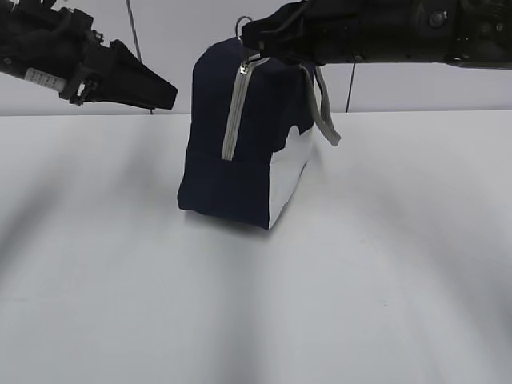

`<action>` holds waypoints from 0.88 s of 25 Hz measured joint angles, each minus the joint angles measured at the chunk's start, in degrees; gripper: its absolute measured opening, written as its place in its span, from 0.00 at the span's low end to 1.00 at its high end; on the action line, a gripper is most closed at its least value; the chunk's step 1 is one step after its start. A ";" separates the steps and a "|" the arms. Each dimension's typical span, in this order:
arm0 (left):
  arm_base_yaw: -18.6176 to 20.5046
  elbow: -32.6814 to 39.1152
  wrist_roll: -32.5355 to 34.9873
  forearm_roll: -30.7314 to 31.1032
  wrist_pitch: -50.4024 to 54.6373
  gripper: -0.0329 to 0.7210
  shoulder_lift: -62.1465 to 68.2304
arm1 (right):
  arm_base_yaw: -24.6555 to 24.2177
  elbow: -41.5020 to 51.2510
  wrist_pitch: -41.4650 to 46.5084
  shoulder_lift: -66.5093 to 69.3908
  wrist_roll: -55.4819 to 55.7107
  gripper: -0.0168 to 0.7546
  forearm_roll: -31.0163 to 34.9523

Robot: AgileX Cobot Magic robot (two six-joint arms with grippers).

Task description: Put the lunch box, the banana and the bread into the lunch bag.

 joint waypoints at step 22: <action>0.00 0.00 22.32 -13.25 -4.79 0.71 4.52 | 0.00 0.00 -1.21 0.00 2.48 0.00 -2.87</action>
